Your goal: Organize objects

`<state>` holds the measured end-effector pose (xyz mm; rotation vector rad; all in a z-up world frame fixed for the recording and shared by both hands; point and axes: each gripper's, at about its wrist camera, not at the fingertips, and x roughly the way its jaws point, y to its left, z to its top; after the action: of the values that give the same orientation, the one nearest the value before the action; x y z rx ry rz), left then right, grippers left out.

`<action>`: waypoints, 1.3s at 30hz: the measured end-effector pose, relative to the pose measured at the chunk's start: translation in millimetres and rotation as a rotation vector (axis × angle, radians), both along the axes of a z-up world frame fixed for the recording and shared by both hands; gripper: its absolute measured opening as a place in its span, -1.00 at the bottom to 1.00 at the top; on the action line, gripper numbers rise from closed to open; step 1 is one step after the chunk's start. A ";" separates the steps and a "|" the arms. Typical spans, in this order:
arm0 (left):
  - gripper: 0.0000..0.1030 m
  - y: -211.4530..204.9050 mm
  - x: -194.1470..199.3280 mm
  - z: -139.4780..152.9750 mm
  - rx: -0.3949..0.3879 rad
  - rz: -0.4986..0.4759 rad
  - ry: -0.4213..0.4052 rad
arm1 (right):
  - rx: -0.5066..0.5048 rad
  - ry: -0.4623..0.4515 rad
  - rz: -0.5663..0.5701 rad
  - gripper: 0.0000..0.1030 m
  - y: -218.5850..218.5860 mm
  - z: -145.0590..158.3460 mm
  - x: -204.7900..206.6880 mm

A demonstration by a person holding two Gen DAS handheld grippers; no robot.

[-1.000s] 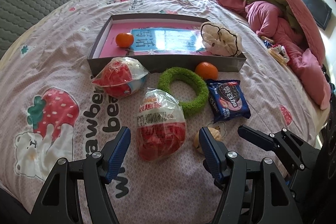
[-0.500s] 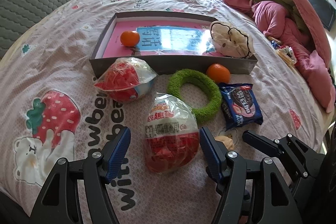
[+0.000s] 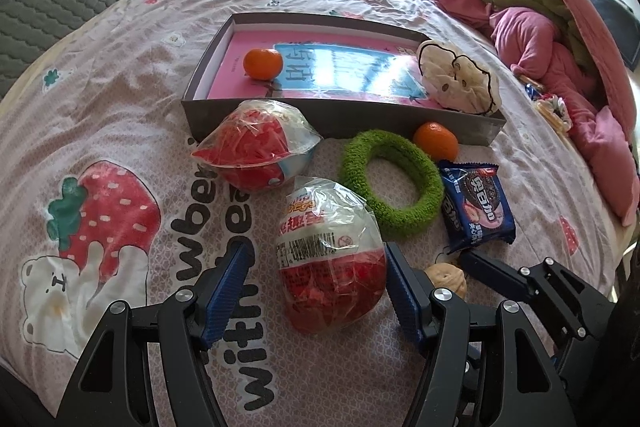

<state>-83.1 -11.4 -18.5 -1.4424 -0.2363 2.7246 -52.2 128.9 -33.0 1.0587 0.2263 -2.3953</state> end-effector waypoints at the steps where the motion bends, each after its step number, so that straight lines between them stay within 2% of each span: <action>1: 0.34 -0.8 -0.4 -0.1 0.004 0.002 0.001 | -0.002 -0.002 0.006 0.01 -1.1 -0.6 -0.2; 12: 0.34 -2.8 -11.0 -4.0 0.017 0.041 -0.019 | 0.003 -0.004 0.031 -0.09 -10.7 -6.5 -3.9; 22: 0.34 -4.7 -20.4 -11.6 0.024 0.066 -0.026 | -0.006 -0.002 0.029 -0.34 -8.3 -7.7 -6.6; 28: 0.33 -7.5 -19.3 -12.9 0.044 0.048 -0.016 | -0.023 -0.011 0.038 -0.34 -6.4 -6.9 -7.0; 33: 0.08 -8.3 -16.5 -12.8 0.056 0.033 -0.018 | -0.032 -0.017 0.044 -0.34 -5.3 -6.3 -6.0; 39: 0.03 -7.2 -8.1 -12.3 0.048 0.014 -0.008 | -0.048 -0.028 0.050 -0.34 -3.1 -4.9 -4.6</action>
<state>-91.1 -18.6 -30.7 -1.4450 -0.3116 2.7053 -56.8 125.8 -38.0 1.0513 0.1825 -2.3280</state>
